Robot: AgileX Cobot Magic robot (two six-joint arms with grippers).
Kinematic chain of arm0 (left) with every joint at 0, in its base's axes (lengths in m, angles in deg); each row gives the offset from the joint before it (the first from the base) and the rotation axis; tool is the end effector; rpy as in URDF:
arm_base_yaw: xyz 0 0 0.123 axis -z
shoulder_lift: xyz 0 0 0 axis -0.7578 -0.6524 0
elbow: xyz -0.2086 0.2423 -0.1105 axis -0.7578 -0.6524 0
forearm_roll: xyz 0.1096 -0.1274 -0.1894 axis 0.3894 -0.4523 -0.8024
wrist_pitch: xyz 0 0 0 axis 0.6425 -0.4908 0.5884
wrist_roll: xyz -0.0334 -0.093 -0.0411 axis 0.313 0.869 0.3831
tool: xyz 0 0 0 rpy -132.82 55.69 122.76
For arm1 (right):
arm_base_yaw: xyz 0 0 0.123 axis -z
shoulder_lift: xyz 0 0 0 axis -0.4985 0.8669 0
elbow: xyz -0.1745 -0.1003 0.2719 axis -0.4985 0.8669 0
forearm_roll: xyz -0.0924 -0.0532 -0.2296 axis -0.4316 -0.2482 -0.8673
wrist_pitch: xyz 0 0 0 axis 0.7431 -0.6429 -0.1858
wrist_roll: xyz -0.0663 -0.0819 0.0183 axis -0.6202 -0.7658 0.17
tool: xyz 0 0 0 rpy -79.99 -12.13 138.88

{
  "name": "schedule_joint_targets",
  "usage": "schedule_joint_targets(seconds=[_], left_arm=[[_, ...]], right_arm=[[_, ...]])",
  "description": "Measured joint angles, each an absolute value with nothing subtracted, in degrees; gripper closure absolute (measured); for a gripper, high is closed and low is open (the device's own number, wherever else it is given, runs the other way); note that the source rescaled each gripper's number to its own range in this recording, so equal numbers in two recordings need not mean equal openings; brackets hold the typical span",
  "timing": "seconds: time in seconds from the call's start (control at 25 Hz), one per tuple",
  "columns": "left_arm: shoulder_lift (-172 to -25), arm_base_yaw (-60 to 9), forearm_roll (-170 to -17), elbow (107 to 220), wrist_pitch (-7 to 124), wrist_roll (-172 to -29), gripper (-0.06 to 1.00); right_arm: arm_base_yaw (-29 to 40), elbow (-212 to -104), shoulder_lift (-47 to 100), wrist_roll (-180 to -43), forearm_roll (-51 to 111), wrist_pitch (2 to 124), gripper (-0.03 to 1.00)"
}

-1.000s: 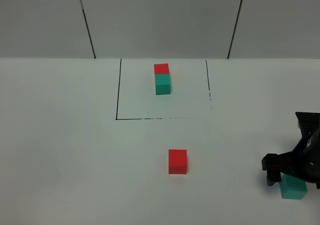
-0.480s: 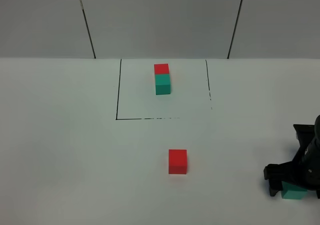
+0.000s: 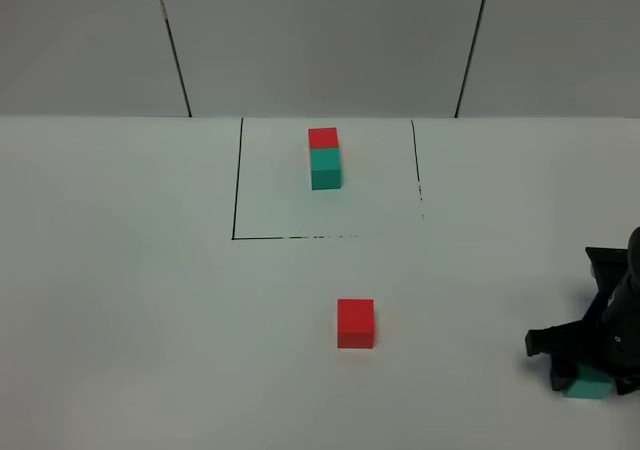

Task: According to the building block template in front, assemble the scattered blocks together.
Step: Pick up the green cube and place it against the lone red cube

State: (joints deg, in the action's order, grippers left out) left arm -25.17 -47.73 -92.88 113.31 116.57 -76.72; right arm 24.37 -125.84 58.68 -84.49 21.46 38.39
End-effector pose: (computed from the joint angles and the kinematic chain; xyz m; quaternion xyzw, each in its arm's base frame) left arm -0.0482 -0.0192 0.2737 0.0958 0.8428 -0.0674 0.5253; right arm 0.3034 0.0289 0.1422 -0.0160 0.9993 0.0005 0.0330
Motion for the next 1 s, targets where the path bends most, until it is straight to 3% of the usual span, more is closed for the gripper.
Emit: schedule_joint_targets(seconds=[0.08, 0.4, 0.72, 1.0], left_arm=[[-25.17, -47.73, -92.88, 113.31, 116.57, -76.72, 0.35], [-25.17, -47.73, -92.88, 113.31, 116.57, -76.72, 0.35], [-25.17, -47.73, -92.88, 113.31, 116.57, -76.72, 0.35], [-25.17, -47.73, -92.88, 113.31, 116.57, -76.78, 0.35]], right_arm=[[24.37, -126.09, 58.68, -84.49, 21.46, 37.72, 0.97], [23.53, -128.22, 53.33, -92.76, 20.79, 33.27, 0.94], [12.34, -140.46, 52.03, -129.11, 20.62, 24.94, 0.94], [6.25, -152.80, 61.73, -139.29, 15.25, 15.36, 0.94]])
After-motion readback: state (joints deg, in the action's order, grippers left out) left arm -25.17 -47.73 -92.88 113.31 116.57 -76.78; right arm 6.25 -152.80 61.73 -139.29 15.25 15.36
